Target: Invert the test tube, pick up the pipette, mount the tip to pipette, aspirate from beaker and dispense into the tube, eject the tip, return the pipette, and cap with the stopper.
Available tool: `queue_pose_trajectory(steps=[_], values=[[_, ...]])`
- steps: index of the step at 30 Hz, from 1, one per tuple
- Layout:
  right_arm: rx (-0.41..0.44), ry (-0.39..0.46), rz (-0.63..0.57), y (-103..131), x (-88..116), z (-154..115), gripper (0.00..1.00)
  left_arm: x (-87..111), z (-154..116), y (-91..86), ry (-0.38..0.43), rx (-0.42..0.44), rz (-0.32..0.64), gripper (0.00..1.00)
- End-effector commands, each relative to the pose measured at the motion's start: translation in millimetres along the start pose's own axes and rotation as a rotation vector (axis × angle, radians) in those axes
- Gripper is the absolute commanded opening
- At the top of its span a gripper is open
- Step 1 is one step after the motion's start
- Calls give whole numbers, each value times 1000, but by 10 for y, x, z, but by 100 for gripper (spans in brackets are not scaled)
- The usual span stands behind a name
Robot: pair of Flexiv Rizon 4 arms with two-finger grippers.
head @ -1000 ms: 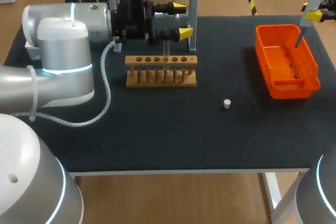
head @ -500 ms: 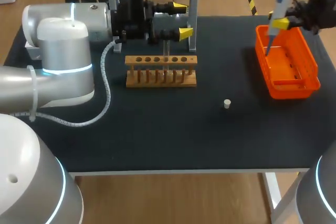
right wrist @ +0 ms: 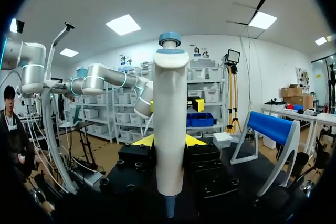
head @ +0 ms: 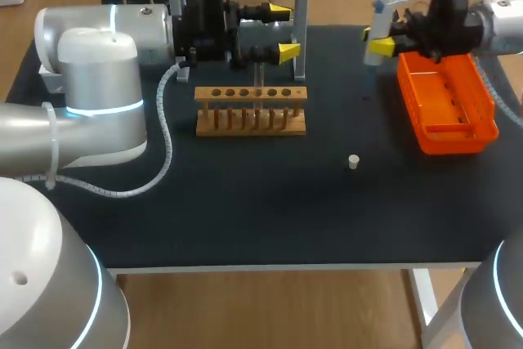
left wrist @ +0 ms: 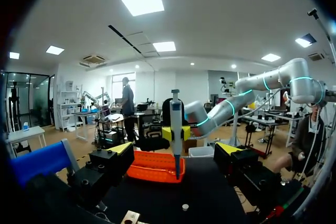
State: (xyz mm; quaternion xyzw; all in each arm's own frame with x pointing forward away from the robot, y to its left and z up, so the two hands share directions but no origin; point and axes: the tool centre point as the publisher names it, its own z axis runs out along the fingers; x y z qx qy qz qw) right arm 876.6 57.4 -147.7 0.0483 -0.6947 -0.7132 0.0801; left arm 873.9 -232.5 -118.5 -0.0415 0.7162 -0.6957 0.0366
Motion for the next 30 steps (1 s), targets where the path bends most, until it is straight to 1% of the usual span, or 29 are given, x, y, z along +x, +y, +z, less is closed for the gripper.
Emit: queue_pose_trajectory(steps=[1, 9, 15, 24, 30], values=[[-2, -14, -1, 11, 24, 247, 0, 5, -2, -7, -1, -2, -1, 100], [5, 8, -2, -13, 43, 592, 0, 5, -2, -7, -1, -2, -1, 100], [15, 17, -2, -46, 7, 805, 0, 5, -2, -7, -1, -2, -1, 100], [41, 25, -10, -113, -57, 1033, 0, 5, -2, -7, -1, -2, -1, 100], [40, 17, -18, -127, -109, 1145, 0, 5, -2, -7, -1, -2, -1, 100]])
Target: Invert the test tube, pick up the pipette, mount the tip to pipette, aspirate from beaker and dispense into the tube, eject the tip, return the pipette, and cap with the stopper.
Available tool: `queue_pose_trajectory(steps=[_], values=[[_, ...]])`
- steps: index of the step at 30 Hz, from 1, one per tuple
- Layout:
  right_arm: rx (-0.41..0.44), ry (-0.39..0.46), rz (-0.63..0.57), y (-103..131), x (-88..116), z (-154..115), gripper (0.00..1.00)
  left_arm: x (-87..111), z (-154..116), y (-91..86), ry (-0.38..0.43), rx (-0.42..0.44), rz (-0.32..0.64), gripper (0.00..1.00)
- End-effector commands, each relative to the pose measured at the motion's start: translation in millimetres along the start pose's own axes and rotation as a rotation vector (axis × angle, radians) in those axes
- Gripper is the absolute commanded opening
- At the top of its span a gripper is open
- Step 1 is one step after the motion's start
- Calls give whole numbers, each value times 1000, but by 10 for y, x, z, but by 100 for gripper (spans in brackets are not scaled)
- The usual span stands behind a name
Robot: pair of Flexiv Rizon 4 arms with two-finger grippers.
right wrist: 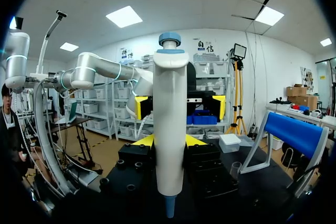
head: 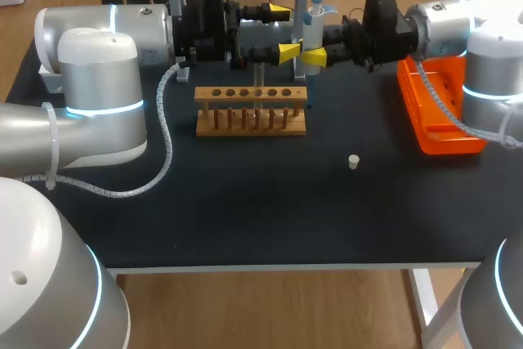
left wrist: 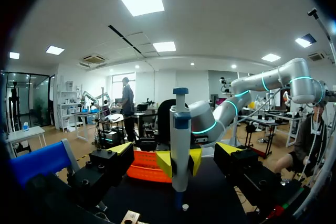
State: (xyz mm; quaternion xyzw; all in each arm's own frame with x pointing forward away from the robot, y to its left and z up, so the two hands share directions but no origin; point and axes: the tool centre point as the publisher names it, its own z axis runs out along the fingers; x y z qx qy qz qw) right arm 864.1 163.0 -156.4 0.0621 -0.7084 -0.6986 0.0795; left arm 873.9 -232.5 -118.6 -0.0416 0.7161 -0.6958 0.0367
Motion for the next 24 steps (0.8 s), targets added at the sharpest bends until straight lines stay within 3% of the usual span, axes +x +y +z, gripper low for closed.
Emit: queue_pose_trajectory(steps=[1, 21, 24], values=[[-1, -3, -5, -9, -45, 105, 0, 5, -2, -7, -1, -3, -1, 100], [-33, -57, -51, 6, -119, 322, 0, 5, -2, -7, -1, -3, -1, 100], [-39, -65, -54, 12, -129, 326, 0, 5, -2, -7, -1, -3, -1, 90]])
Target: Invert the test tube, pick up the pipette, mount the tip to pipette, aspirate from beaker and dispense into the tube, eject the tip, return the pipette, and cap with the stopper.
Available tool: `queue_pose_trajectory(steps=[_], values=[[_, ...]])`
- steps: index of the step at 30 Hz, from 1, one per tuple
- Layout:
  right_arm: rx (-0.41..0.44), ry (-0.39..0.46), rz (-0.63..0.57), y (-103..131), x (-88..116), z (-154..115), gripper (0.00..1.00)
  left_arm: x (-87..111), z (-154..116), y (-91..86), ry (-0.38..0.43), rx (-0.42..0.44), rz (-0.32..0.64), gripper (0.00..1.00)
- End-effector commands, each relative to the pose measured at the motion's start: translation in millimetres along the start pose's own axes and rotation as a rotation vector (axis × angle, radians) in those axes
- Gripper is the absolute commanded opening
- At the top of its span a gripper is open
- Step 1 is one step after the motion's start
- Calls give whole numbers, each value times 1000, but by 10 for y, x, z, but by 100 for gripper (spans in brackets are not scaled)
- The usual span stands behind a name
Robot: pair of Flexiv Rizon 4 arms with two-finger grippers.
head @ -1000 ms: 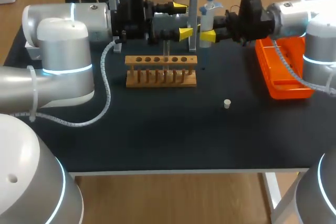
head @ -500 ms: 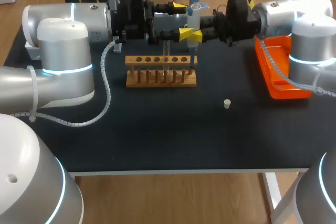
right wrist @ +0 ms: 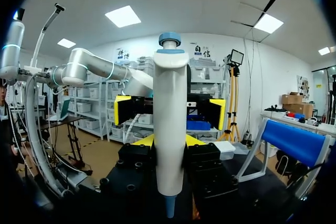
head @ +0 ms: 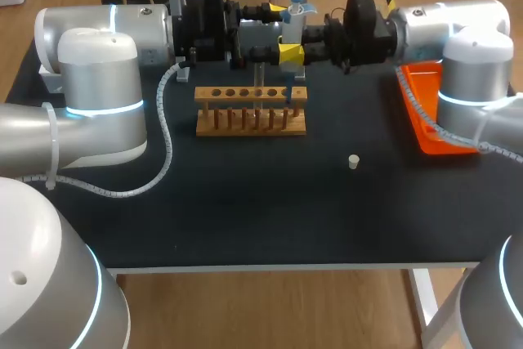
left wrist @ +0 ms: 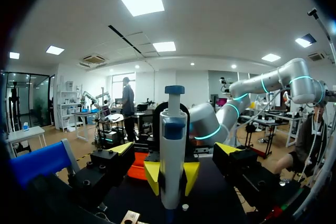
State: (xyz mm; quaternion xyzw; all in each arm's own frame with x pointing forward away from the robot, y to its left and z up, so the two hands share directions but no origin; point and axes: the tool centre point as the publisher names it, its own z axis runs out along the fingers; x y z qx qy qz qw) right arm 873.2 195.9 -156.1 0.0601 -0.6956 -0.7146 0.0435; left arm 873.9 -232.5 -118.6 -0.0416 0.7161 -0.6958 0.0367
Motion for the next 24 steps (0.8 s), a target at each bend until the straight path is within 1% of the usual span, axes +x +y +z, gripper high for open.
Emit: queue_pose_trajectory(steps=[1, 2, 3, 4, 5, 6, 7, 10, 19, 21, 24], values=[[-3, -13, 0, 2, 20, 27, 0, 4, -2, -7, -1, -3, -1, 85], [-5, -15, 2, 2, 14, 31, 0, 4, -2, -7, -1, -3, -1, 77], [-6, -16, 2, 4, 9, 34, 0, 4, -2, -7, -1, -3, -1, 73], [-7, -17, 2, 6, 6, 38, 0, 4, -2, -7, -1, -3, -1, 73], [-8, -18, 1, 7, 4, 42, 0, 4, -2, -7, -1, -3, -1, 65], [-8, -18, 2, 8, 2, 45, 0, 4, -2, -7, -1, -3, -1, 51], [-9, -19, 2, 8, 1, 48, 0, 4, -2, -7, -1, -3, -1, 47], [-11, -19, 4, 6, -1, 57, 0, 4, -2, -7, -1, -3, -1, 45], [-14, -15, 12, -13, -10, 68, 0, 4, -2, -7, -1, -3, -1, 46], [-16, -15, 11, -13, -11, 70, 0, 4, -2, -7, -1, -3, -1, 44], [-18, -15, 10, -12, -12, 73, 0, 4, -2, -7, -1, -3, -1, 35]])
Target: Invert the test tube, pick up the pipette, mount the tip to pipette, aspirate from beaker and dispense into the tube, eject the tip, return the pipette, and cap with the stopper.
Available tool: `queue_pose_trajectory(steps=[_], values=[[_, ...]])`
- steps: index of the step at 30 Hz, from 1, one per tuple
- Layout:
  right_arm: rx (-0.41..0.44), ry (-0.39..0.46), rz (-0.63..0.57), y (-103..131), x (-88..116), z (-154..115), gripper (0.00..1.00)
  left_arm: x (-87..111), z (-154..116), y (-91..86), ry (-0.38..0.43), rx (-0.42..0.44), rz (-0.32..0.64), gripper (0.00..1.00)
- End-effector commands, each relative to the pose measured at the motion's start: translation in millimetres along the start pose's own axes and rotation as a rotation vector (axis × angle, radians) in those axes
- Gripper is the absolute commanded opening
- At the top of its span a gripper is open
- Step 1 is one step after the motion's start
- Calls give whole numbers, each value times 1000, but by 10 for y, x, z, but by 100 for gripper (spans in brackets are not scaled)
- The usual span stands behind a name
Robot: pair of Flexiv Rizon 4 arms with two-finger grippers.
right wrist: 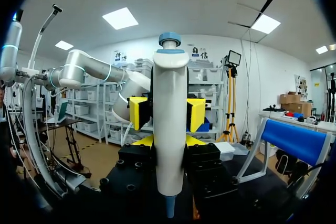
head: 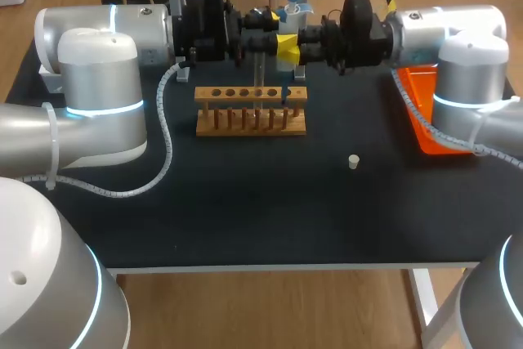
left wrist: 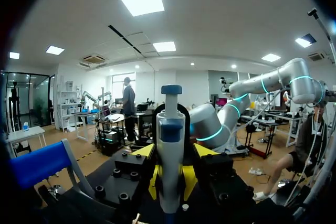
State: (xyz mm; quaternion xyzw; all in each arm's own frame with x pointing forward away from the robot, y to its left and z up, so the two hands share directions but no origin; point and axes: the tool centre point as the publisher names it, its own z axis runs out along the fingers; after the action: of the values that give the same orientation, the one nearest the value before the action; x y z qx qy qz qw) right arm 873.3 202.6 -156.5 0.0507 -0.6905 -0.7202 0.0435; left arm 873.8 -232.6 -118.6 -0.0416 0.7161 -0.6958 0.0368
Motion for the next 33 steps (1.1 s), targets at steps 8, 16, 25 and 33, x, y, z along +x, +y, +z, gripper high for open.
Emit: queue_pose_trajectory(steps=[8, 16, 25, 33], values=[[-7, 3, -2, -4, -1, 14, 0, 4, -2, -7, -1, -3, -1, 0], [-5, 20, 2, 0, 4, 13, 5, 4, -2, -7, -1, -3, -1, 0], [-20, 55, 11, -10, 75, -103, 100, 4, -2, -7, -1, -3, -1, 0], [-26, 33, -10, 63, 75, -579, 100, 4, -2, -7, -1, -3, -1, 0]])
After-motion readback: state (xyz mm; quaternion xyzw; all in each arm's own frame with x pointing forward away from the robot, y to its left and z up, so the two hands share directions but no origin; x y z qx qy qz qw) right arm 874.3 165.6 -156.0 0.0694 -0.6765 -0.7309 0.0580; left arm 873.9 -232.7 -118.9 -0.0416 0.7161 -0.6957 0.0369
